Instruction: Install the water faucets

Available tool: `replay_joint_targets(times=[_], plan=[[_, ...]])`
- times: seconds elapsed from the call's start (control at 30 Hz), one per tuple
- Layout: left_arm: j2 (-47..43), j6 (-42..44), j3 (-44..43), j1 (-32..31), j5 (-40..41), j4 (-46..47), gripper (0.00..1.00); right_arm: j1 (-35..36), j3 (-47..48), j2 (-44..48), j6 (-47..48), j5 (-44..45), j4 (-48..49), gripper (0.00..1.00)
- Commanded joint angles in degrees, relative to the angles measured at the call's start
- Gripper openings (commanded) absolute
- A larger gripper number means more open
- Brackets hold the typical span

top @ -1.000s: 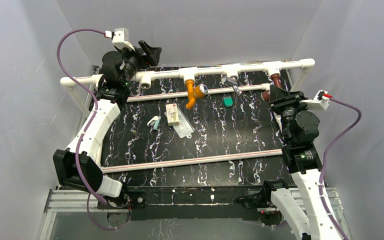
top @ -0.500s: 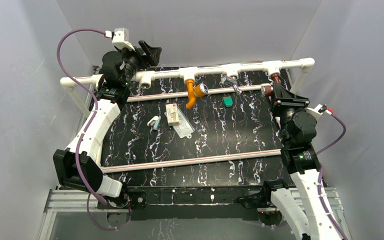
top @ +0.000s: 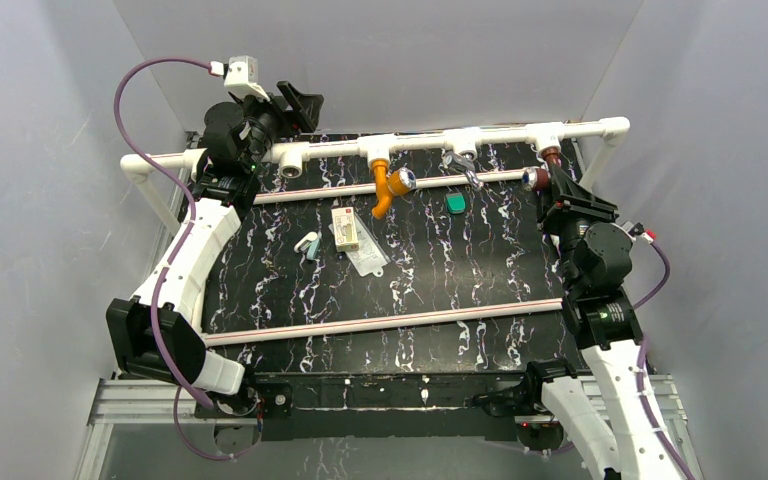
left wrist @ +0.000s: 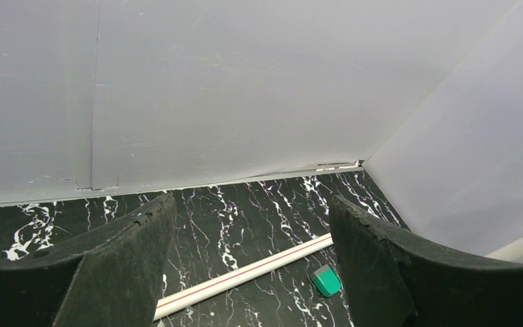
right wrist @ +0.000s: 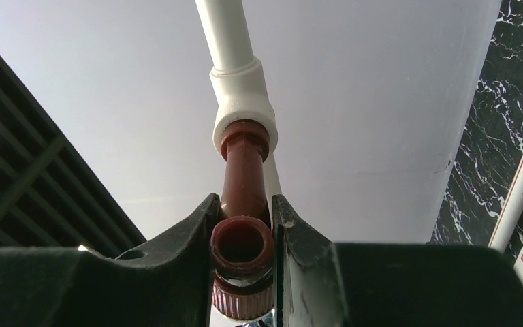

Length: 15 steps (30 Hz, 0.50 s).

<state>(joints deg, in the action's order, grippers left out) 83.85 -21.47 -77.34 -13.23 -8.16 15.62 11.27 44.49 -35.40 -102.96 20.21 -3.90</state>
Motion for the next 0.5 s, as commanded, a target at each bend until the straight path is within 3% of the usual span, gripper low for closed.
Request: replay_joint_targets(times=[0.0, 0.17, 0.47], plan=[[7.4, 0.3, 8.1, 0.3, -0.2, -19.9, 0.79, 0.3, 4.2, 2.1, -2.1, -0.4, 5.6, 0.24], [7.4, 0.3, 8.1, 0.3, -0.1, -20.0, 0.79, 0.4, 4.8, 2.8, 0.1, -1.4, 1.7, 0.51], [7.4, 0.4, 8.1, 0.4, 0.1, -20.1, 0.79, 0.4, 4.8, 6.2, 4.8, -4.0, -4.7, 0.69]])
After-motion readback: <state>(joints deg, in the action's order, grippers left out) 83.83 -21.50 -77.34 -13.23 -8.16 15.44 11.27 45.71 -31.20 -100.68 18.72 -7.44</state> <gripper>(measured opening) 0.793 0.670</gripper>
